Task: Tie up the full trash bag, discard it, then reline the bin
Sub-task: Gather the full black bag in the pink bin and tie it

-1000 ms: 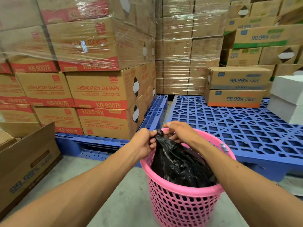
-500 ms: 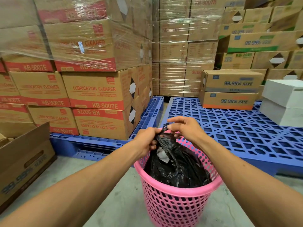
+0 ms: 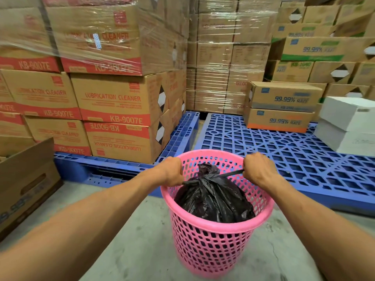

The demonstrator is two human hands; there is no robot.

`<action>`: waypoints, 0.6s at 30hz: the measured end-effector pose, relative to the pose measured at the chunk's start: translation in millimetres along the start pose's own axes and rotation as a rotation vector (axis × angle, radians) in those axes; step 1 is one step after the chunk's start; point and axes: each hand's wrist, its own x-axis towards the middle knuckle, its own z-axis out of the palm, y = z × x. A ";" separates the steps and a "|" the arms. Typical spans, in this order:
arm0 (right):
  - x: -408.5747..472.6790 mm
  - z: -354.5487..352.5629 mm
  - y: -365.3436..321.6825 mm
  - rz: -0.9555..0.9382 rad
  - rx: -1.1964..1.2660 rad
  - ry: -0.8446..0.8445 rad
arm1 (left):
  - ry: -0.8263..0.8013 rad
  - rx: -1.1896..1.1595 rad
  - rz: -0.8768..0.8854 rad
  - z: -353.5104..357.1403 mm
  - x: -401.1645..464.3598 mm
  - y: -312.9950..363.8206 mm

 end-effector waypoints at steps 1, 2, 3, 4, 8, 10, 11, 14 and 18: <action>-2.0 -0.9 1.6 0.000 -0.055 -0.003 | -0.023 0.090 0.007 0.3 -2.1 4.9; -3.0 -2.1 2.2 0.003 -0.099 -0.005 | -0.047 0.174 0.014 0.8 -4.1 9.7; -4.2 -3.5 1.5 0.004 -0.140 -0.013 | -0.063 0.249 0.016 1.7 -5.9 14.2; -5.1 -4.4 0.1 -0.006 -0.184 -0.019 | -0.065 0.315 0.018 3.2 -7.0 17.4; 0.2 -1.5 0.7 -0.088 -0.202 0.042 | -0.065 0.267 0.057 2.4 -4.0 13.0; 4.1 -1.0 4.7 -0.127 -0.010 0.082 | -0.088 0.144 0.085 -2.5 -2.9 5.5; 4.4 -3.3 3.5 -0.168 0.117 0.090 | -0.070 0.161 0.112 -4.2 -2.6 4.2; 3.6 -9.4 -13.7 -0.347 0.358 -0.001 | -0.066 0.399 0.184 -0.1 -1.7 14.2; 2.4 1.7 -39.4 -0.340 0.288 -0.302 | -0.193 0.341 0.119 23.5 -2.0 39.3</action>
